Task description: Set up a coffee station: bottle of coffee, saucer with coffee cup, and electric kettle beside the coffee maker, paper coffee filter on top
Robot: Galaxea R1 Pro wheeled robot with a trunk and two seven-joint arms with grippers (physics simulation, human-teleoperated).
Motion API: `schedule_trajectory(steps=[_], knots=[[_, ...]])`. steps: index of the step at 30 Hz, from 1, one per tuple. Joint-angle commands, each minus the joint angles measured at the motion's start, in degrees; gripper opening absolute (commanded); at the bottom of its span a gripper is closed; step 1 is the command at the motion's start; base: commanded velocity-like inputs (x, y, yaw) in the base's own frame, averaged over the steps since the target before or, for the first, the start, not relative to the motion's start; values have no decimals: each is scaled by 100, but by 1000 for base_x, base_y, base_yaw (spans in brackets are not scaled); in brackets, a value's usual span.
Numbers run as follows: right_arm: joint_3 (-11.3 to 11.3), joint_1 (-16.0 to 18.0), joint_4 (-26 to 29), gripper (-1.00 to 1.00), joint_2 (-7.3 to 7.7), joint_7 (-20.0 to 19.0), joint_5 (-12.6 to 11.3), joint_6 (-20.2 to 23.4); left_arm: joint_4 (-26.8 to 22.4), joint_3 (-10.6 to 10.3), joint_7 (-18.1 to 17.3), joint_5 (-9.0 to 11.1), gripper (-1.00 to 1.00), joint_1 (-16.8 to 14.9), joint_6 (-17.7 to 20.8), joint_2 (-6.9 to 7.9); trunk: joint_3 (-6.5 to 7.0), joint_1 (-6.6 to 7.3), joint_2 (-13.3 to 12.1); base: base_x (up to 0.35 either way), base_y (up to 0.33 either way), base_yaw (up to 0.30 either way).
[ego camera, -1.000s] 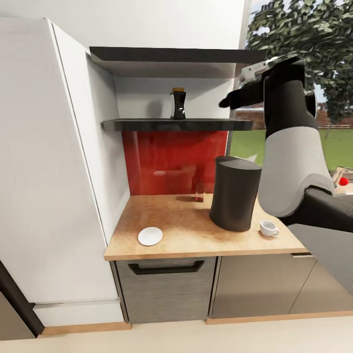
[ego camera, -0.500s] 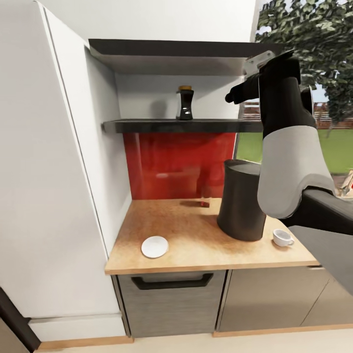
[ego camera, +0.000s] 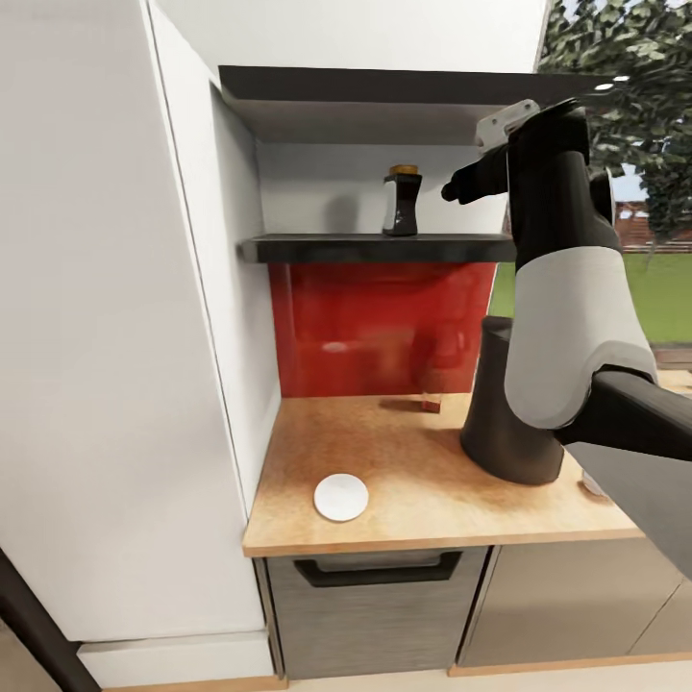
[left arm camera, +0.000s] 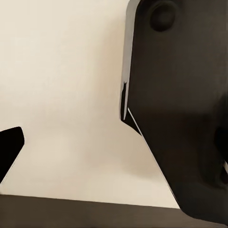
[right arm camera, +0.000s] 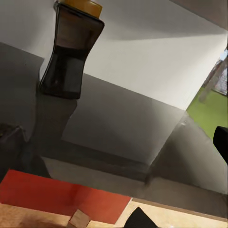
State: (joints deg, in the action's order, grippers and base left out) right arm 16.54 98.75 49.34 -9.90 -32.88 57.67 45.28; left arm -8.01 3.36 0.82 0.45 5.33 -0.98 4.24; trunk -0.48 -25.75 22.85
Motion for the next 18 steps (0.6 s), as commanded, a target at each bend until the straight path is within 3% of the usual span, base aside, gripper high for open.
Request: schedule_trajectory(steps=[1, 6, 14, 16, 18], knots=[[25, 7, 5, 100, -10, -52, 60, -2, -7, 30, -3, 6, 100, 3, -7, -2, -5, -3, 7, 1, 323, 0], [33, -8, 6, 100, -10, -52, 67, -2, -7, 10, -3, 0, 100, 8, -7, -9, -5, -3, 7, 0, 221, 0], [34, -232, -74, 100, -10, 12, 76, -201, -7, 7, -3, -9, 100, 12, -7, -10, -5, -3, 7, 0, 24, 0], [34, -269, -152, 100, -10, 256, 70, -368, -7, 4, -3, -10, 100, 12, -11, -10, -5, -3, 7, 0, 1, 0], [34, -284, -356, 100, -10, 760, 58, -575, -7, 5, -3, -14, 100, 12, -14, -12, -5, -3, 7, 0, 0, 0]])
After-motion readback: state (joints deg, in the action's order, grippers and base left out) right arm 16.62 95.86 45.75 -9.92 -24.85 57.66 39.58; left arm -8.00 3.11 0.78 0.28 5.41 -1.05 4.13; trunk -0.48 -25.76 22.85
